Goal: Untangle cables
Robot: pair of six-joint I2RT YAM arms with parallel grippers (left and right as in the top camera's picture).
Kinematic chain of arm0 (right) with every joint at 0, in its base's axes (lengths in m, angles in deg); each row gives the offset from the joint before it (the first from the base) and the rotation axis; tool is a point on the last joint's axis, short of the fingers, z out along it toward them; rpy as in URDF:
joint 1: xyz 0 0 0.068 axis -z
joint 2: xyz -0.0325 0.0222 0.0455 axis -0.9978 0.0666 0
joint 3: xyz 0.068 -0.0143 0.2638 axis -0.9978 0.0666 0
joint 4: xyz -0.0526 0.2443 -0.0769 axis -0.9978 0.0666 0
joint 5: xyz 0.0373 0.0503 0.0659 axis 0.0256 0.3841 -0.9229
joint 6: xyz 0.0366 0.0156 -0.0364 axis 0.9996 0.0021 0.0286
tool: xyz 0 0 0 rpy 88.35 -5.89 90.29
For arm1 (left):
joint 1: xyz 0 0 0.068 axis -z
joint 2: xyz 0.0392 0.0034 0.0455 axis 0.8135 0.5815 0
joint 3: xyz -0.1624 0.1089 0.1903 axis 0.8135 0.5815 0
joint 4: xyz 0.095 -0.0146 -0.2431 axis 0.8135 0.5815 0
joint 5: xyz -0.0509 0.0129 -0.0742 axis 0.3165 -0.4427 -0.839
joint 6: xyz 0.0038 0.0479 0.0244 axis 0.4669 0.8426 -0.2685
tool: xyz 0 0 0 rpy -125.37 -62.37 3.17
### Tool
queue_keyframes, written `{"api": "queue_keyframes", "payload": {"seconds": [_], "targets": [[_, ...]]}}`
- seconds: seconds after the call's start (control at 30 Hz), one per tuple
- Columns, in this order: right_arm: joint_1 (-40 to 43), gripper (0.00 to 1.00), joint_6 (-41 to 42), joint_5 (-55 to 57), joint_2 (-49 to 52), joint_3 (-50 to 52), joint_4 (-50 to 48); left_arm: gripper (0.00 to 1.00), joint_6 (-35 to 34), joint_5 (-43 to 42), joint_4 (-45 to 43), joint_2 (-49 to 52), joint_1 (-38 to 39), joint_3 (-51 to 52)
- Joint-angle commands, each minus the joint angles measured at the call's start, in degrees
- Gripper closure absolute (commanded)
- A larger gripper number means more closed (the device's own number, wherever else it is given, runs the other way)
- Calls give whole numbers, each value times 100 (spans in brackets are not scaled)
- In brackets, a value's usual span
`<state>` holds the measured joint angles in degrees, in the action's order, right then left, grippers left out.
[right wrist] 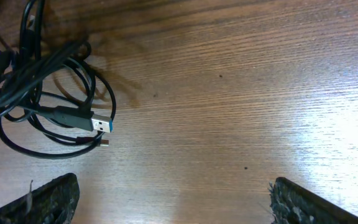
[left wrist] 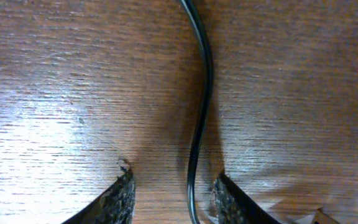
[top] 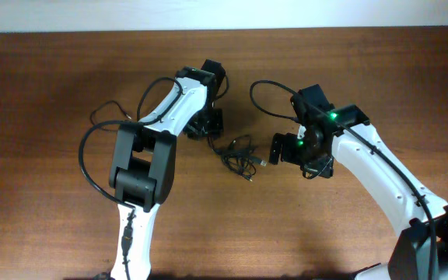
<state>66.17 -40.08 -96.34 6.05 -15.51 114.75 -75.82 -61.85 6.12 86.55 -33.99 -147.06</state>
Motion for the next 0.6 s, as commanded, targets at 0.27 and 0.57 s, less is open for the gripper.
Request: {"api": "queue_keyframes", "payload": {"seconds": [0.27,0.57], "targets": [[13,1,26,28,20,37,-11,100,363,76,820,146,-17,-866],[13,1,26,26,20,37,-42,100,953,-660,2337,-177,4,-3447]]}}
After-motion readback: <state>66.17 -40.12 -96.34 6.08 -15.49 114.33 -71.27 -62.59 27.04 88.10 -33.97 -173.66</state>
